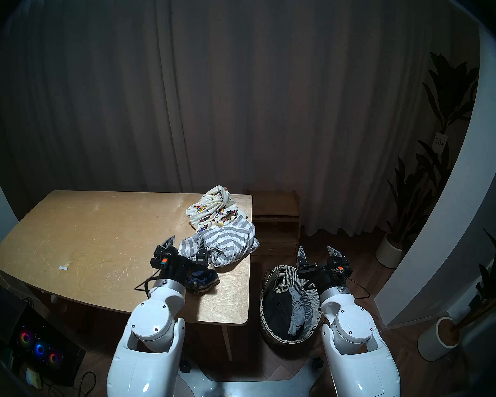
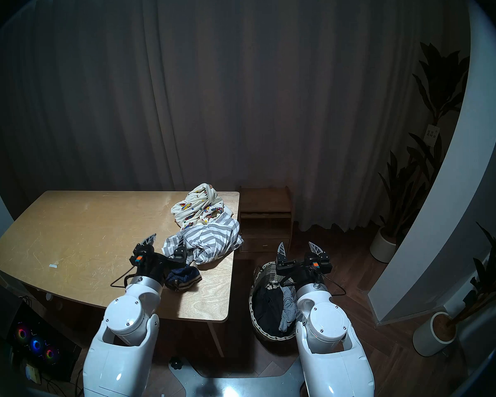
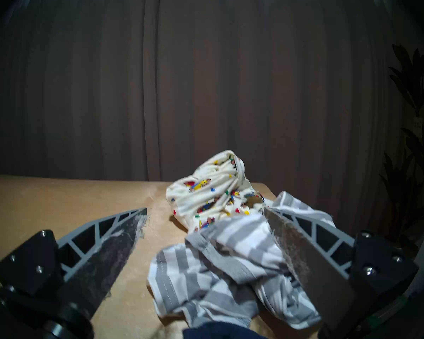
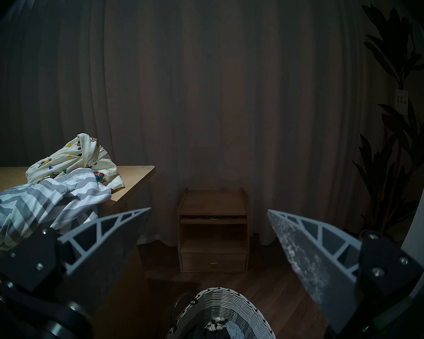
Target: Toss clothes into the laundry hamper
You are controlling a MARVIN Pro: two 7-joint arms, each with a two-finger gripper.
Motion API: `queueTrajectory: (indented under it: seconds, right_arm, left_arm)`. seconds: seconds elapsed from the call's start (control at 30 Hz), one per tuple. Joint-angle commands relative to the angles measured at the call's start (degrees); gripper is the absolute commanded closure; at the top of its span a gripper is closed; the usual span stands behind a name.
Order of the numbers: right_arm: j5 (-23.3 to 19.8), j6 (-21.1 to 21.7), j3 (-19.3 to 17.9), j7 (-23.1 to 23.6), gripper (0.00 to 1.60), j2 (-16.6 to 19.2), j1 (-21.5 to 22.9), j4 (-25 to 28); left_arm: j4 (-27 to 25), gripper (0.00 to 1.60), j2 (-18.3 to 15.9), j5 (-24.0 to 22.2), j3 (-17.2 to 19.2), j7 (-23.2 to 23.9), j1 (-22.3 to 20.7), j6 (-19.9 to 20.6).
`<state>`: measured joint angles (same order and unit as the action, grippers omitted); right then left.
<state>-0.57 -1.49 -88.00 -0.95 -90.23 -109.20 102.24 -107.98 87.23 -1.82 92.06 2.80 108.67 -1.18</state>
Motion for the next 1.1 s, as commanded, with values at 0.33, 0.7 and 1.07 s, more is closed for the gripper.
queueTrajectory:
  seconds: [0.33,0.7,1.07]
  right_arm:
    - [1.1,-1.6,3.2,2.7,0.0,1.1,-1.1,4.1]
    - [1.4,-3.0,15.3,7.1,0.0,5.9,0.4,10.5]
    - [-1.4,-1.2,26.6,3.3,0.0,10.3,8.2,1.3]
  left_arm:
    - [-4.5,0.0,-7.2,-2.1,14.8,2.8,6.6,4.2]
    - [-3.2,0.0,-6.6,-5.3,20.6,3.1,7.0,3.7]
    - [-4.2,0.0,-6.2,-9.0,22.6,5.4,8.4,1.6]
